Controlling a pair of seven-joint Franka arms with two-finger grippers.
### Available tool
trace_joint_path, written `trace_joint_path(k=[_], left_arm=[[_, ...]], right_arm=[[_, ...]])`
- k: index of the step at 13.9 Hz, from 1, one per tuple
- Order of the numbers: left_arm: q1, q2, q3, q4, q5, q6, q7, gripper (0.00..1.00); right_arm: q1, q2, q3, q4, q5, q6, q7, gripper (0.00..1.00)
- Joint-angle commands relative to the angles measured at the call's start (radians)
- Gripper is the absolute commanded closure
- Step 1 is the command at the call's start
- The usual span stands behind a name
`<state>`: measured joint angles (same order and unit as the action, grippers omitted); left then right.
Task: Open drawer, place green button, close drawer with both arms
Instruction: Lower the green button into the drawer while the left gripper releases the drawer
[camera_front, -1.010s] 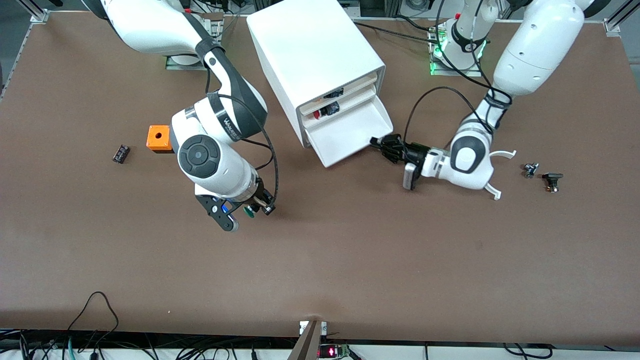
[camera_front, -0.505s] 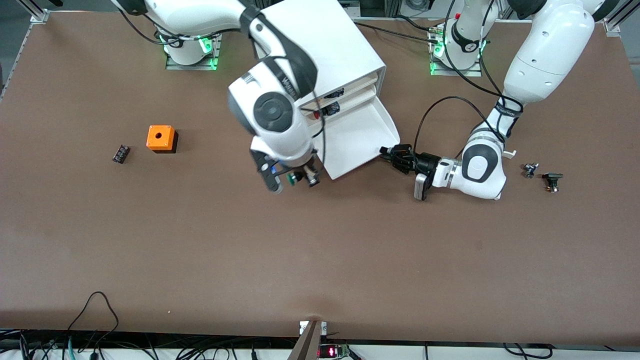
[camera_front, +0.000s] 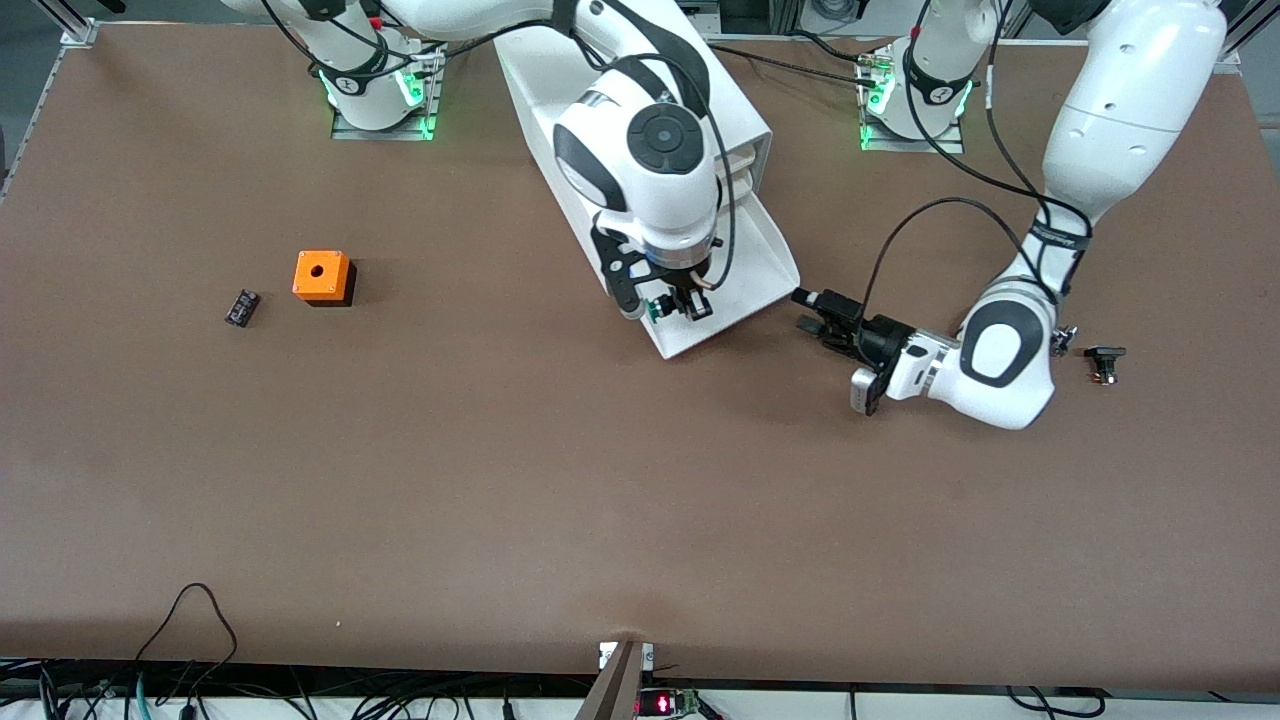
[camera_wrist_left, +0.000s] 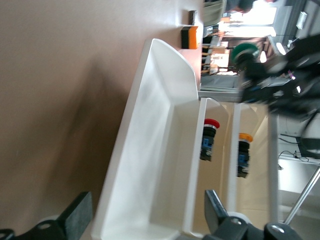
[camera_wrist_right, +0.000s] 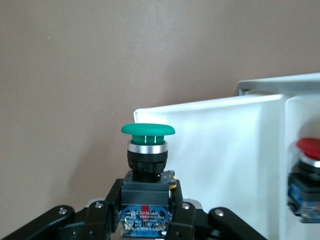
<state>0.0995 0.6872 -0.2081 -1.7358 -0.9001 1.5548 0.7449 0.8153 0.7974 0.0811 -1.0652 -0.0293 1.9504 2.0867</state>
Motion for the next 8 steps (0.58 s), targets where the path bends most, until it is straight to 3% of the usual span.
trace_joint_path(k=[1, 6, 8], left_arm=[[0.003, -0.076, -0.005, 0.048, 0.102, -0.067, -0.261, 0.0], [0.0, -0.132, -0.013, 0.246, 0.295, -0.217, -0.66, 0.0], [-0.01, -0.136, -0.02, 0.327, 0.438, -0.254, -0.775, 0.0]], right_arm=[[0.039, 0.084, -0.012, 0.031, -0.055, 0.074, 0.084, 1.0], [0.077, 0.144, -0.056, 0.033, -0.058, 0.157, 0.119, 1.0], [0.079, 0.144, -0.055, 0.031, -0.057, 0.159, 0.157, 1.0]])
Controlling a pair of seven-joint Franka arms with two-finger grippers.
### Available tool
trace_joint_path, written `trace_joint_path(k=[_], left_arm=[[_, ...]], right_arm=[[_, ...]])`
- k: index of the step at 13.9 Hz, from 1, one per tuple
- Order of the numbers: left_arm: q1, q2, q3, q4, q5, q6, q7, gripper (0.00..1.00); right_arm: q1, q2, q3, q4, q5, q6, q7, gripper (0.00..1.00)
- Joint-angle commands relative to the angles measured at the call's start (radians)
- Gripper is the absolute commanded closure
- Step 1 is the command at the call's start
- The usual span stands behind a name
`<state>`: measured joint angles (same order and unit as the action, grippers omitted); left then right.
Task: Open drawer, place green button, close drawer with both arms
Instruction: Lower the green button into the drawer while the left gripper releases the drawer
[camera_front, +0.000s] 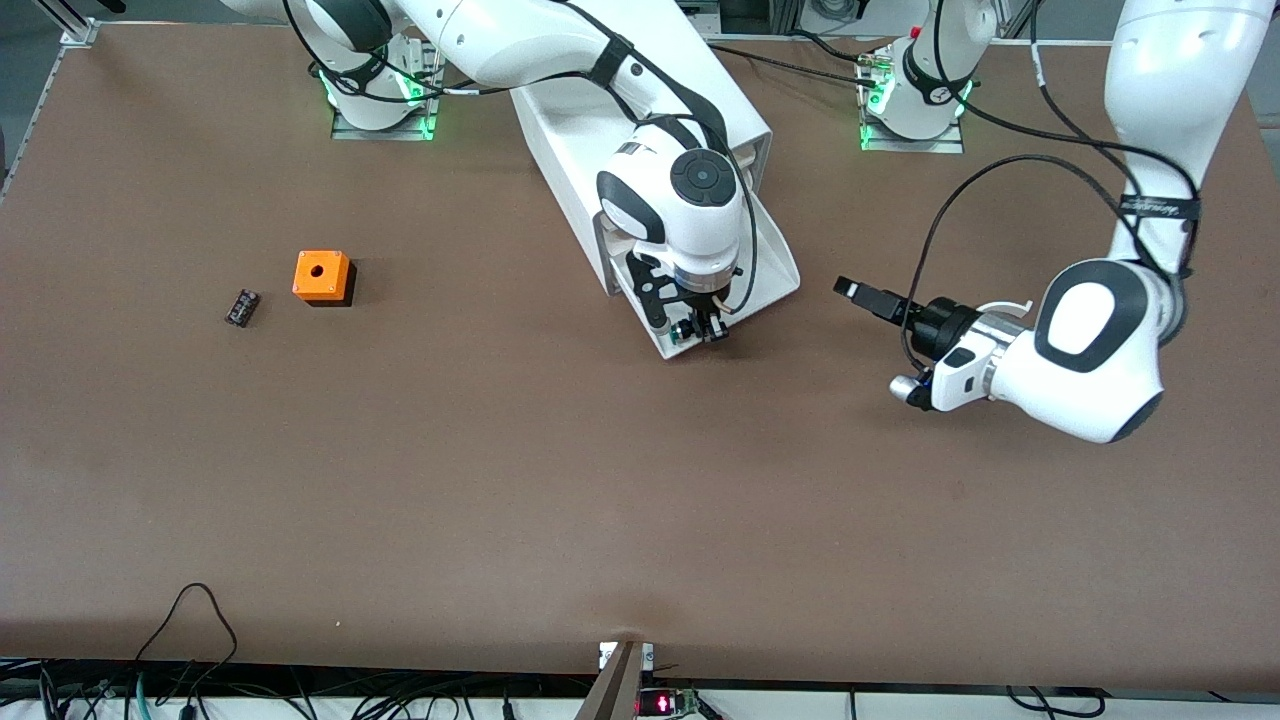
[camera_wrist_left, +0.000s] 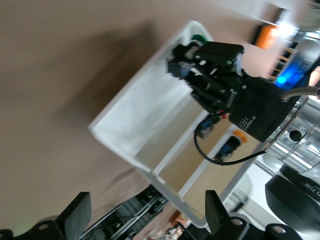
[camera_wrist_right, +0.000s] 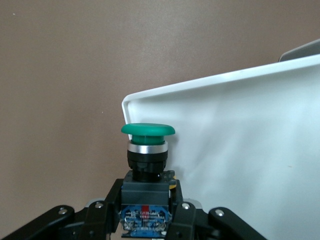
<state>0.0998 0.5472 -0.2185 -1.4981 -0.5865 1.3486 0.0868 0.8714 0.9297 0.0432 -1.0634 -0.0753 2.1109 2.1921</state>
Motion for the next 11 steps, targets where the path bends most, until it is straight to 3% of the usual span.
trace_joint_path(k=[1, 3, 5, 6, 7, 8, 11], left_arm=[[-0.023, 0.002, -0.018, 0.114, 0.21, -0.052, -0.154, 0.0], [-0.083, 0.002, -0.019, 0.165, 0.379, -0.051, -0.162, 0.0], [-0.112, 0.004, -0.022, 0.194, 0.522, -0.051, -0.151, 0.0], [-0.133, 0.005, -0.021, 0.214, 0.578, -0.051, -0.135, 0.0], [-0.15, 0.014, -0.018, 0.219, 0.638, -0.04, -0.118, 0.0], [-0.158, 0.032, -0.016, 0.22, 0.674, -0.001, -0.099, 0.0], [-0.15, 0.053, -0.009, 0.222, 0.679, 0.079, -0.065, 0.0]], right_arm=[[0.023, 0.011, -0.014, 0.03, -0.009, -0.005, 0.052, 1.0], [0.027, 0.012, -0.006, 0.03, -0.004, 0.001, 0.061, 0.95], [0.04, 0.012, -0.008, 0.026, -0.004, 0.026, 0.08, 0.46], [0.046, 0.012, -0.008, 0.025, -0.004, 0.026, 0.08, 0.31], [0.047, 0.012, -0.008, 0.023, -0.004, 0.026, 0.08, 0.07], [0.053, 0.011, -0.008, 0.025, -0.006, 0.024, 0.075, 0.0], [0.034, -0.003, -0.02, 0.028, -0.004, 0.009, 0.051, 0.0]])
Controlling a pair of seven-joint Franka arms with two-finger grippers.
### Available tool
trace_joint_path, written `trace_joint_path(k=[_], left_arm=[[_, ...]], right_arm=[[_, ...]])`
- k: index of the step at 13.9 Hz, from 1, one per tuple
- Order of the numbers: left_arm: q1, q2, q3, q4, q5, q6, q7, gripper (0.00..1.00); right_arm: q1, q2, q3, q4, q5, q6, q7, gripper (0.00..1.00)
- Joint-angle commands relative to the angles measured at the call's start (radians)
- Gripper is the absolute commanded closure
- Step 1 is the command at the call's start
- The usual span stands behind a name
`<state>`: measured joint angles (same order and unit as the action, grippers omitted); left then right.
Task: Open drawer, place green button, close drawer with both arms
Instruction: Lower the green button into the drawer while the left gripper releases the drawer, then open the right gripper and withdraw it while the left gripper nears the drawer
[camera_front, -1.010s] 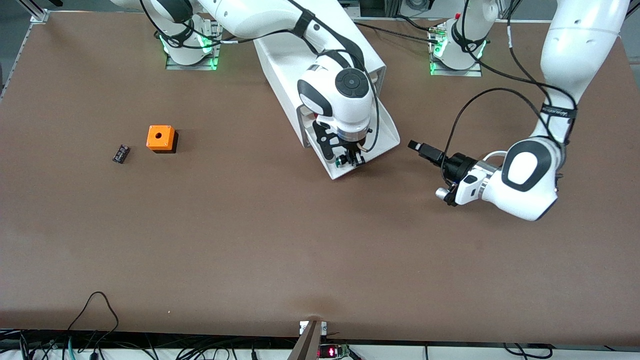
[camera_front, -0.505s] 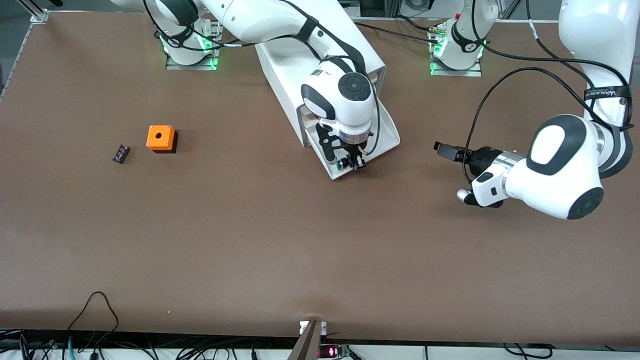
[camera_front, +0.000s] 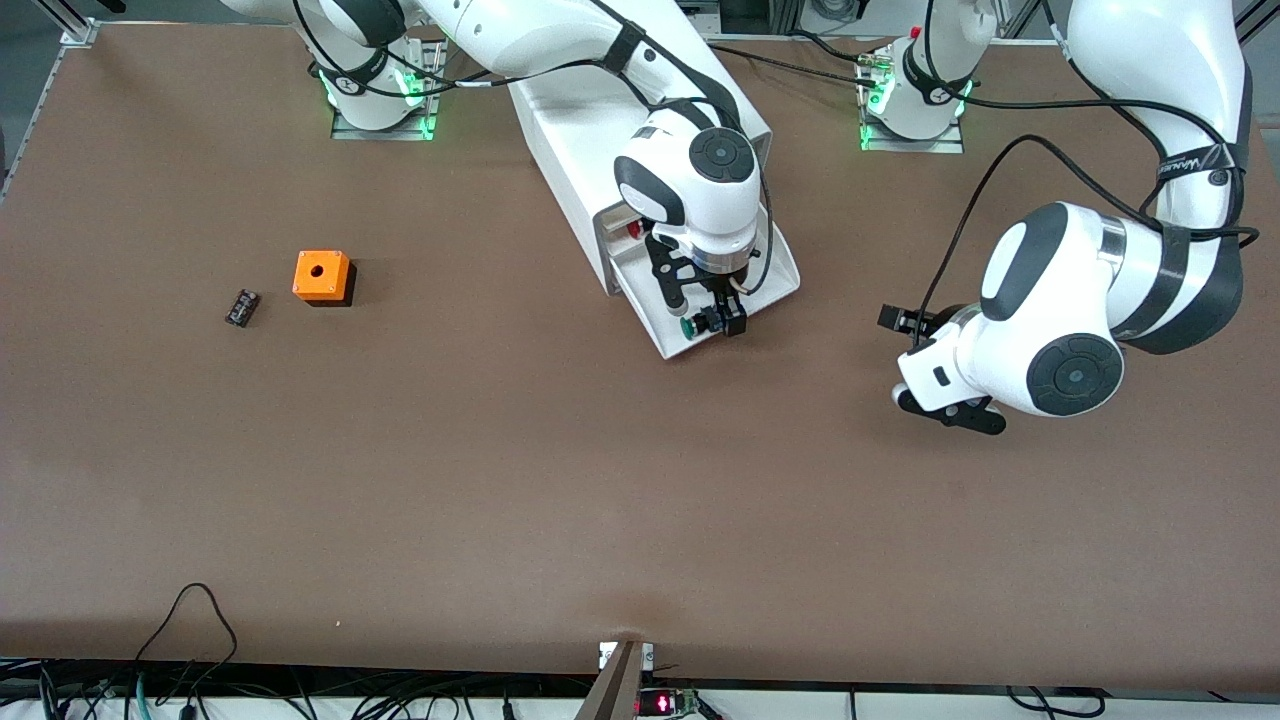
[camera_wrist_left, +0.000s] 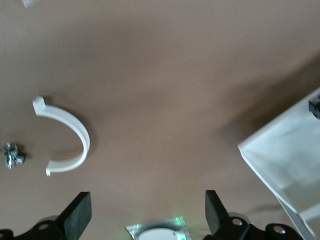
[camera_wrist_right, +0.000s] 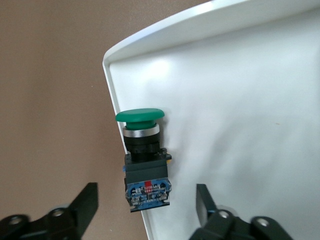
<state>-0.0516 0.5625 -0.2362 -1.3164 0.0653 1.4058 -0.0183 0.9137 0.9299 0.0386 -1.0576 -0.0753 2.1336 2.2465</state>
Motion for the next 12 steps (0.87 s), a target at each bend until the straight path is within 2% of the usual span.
trace_joint_path(k=[1, 5, 7, 9, 12], left_arm=[[0.003, 0.039, 0.009, 0.039, 0.028, 0.022, 0.04, 0.0], [0.004, 0.042, 0.011, 0.034, 0.024, 0.038, 0.028, 0.0], [-0.007, 0.043, 0.009, 0.029, 0.018, 0.047, -0.023, 0.0], [-0.002, 0.034, 0.002, 0.004, 0.011, 0.088, -0.112, 0.0], [0.004, 0.028, 0.002, -0.038, -0.079, 0.122, -0.175, 0.0]], right_arm=[[-0.036, -0.009, -0.016, 0.024, -0.004, -0.024, -0.043, 0.0], [-0.169, -0.097, -0.002, 0.024, 0.021, -0.084, -0.354, 0.0], [-0.22, -0.138, -0.003, 0.024, 0.028, -0.168, -0.636, 0.0], [-0.303, -0.172, -0.003, 0.024, 0.08, -0.243, -0.839, 0.0], [-0.407, -0.25, -0.013, -0.011, 0.098, -0.318, -1.121, 0.0]])
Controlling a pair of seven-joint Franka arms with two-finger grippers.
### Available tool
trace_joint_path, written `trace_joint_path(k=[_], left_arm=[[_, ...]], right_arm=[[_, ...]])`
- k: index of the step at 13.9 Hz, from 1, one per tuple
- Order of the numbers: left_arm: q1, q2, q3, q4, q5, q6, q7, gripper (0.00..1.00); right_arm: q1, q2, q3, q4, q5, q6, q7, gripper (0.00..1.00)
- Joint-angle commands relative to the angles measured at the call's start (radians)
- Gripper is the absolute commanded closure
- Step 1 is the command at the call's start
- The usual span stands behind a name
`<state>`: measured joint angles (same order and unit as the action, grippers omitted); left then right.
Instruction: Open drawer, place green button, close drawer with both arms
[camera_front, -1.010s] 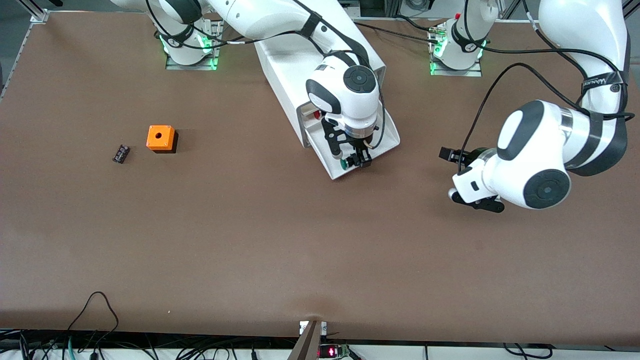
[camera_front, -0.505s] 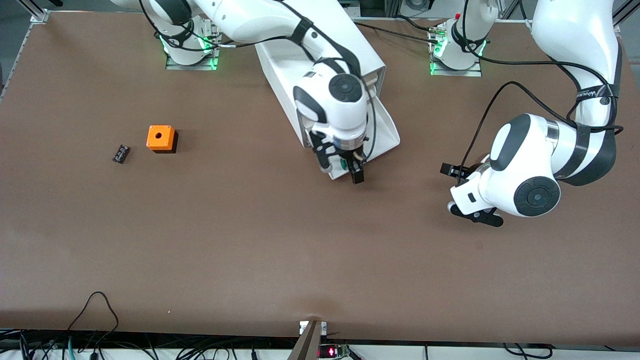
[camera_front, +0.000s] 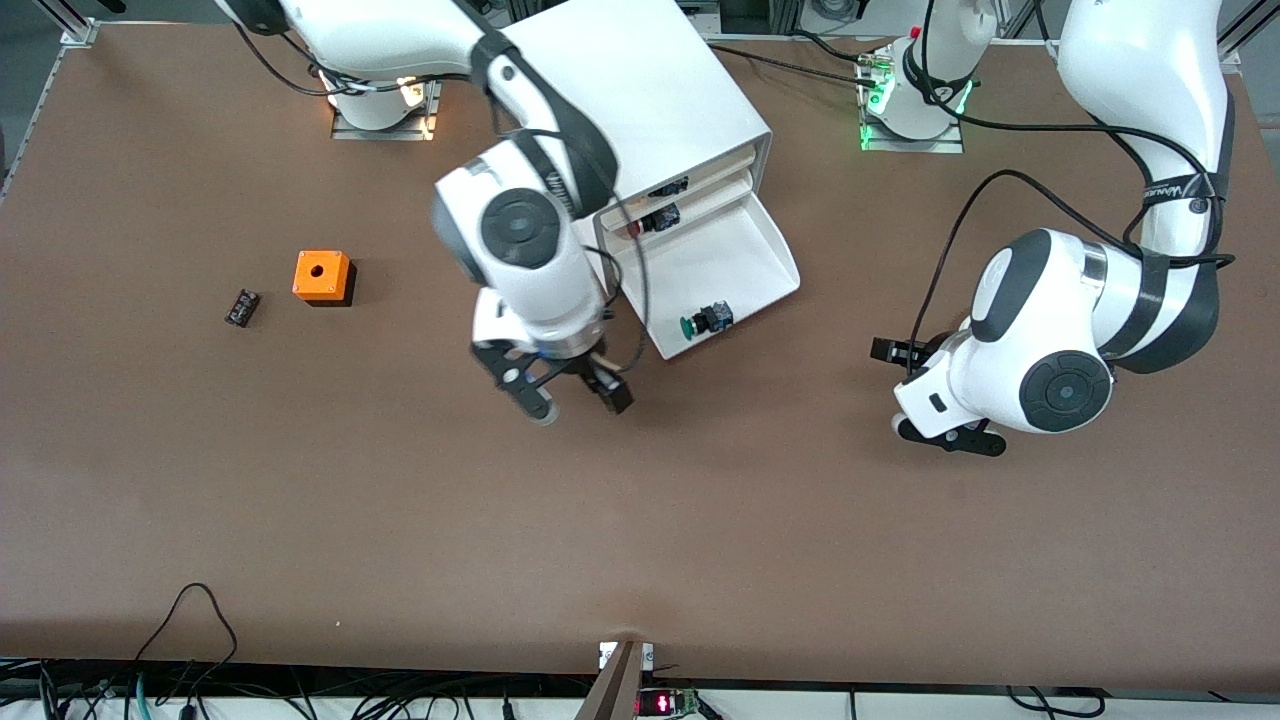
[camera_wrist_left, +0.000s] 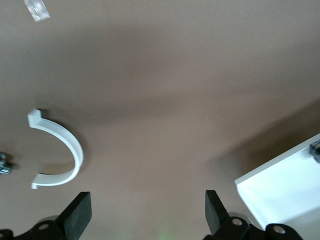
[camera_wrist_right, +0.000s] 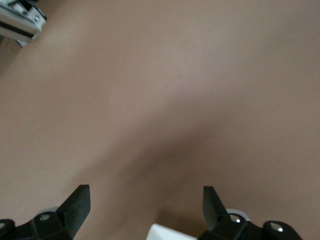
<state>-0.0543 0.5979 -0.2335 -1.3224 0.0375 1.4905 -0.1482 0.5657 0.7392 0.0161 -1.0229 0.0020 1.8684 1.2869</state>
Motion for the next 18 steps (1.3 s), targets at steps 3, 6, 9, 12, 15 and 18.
trace_joint_path(k=[3, 6, 9, 12, 15, 18], left_arm=[[-0.007, -0.047, -0.013, -0.163, -0.065, 0.202, -0.173, 0.0], [-0.016, -0.086, -0.052, -0.306, -0.064, 0.385, -0.31, 0.0], [-0.071, -0.083, -0.063, -0.333, -0.051, 0.434, -0.437, 0.0], [-0.087, -0.052, -0.063, -0.363, -0.002, 0.586, -0.528, 0.0], [-0.139, -0.056, -0.064, -0.442, 0.002, 0.685, -0.665, 0.0], [-0.147, -0.072, -0.067, -0.477, 0.002, 0.685, -0.717, 0.0]], right_arm=[[-0.162, -0.099, 0.008, -0.086, 0.019, -0.068, -0.387, 0.0], [-0.249, -0.187, 0.007, -0.236, 0.019, -0.045, -0.616, 0.0], [-0.293, -0.265, -0.042, -0.373, 0.016, 0.001, -0.829, 0.0], [-0.293, -0.352, -0.134, -0.509, 0.023, 0.06, -1.052, 0.0], [-0.294, -0.423, -0.211, -0.618, 0.024, 0.123, -1.193, 0.0], [-0.294, -0.469, -0.252, -0.625, 0.081, 0.083, -1.252, 0.0]])
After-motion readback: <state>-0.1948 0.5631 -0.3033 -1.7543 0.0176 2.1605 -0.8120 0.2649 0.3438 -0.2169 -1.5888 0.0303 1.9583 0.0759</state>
